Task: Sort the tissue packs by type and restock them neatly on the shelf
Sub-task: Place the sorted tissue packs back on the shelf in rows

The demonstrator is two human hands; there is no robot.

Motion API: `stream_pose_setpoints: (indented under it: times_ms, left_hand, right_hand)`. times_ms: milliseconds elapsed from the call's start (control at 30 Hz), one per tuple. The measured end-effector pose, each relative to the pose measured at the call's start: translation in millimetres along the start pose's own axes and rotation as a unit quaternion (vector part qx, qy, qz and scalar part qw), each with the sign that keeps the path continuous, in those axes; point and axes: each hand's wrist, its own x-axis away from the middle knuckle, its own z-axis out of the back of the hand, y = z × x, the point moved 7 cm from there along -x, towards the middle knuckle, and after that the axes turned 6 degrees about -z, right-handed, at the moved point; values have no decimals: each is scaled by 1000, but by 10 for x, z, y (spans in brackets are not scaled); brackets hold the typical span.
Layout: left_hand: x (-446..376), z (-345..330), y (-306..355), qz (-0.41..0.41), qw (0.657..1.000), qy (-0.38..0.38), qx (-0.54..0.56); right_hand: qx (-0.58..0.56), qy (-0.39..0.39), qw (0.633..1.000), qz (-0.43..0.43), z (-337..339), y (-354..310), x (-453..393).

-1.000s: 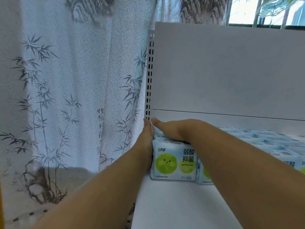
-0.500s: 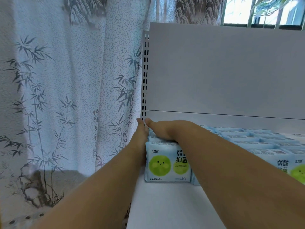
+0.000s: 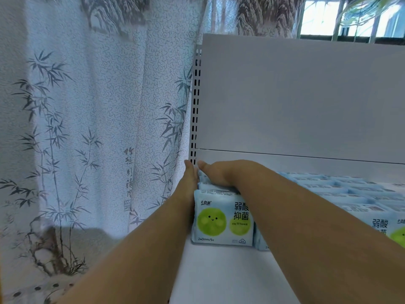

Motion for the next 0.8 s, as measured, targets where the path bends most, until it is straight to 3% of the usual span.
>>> stream_pose_setpoints:
  times_ms: [200, 367, 433, 533, 733, 800]
  left_hand:
    - [14, -98, -27, -1, 1000, -27, 3]
    - [41, -134, 0, 2, 999, -37, 13]
    - [20, -107, 20, -1, 998, -37, 47]
    - [97, -60, 61, -26, 999, -23, -29]
    - [-14, -86, -24, -24, 994, -82, -67]
    - [-118, 33, -20, -31, 994, -44, -91]
  right_hand:
    - [51, -23, 998, 20, -38, 9, 51]
    - [45, 30, 997, 61, 182, -61, 187]
    - [92, 10, 991, 100, 163, -77, 372]
    - [191, -24, 975, 115, -56, 62, 624]
    - [318, 123, 932, 119, -252, 60, 585]
    - [334, 174, 917, 130, -257, 30, 541]
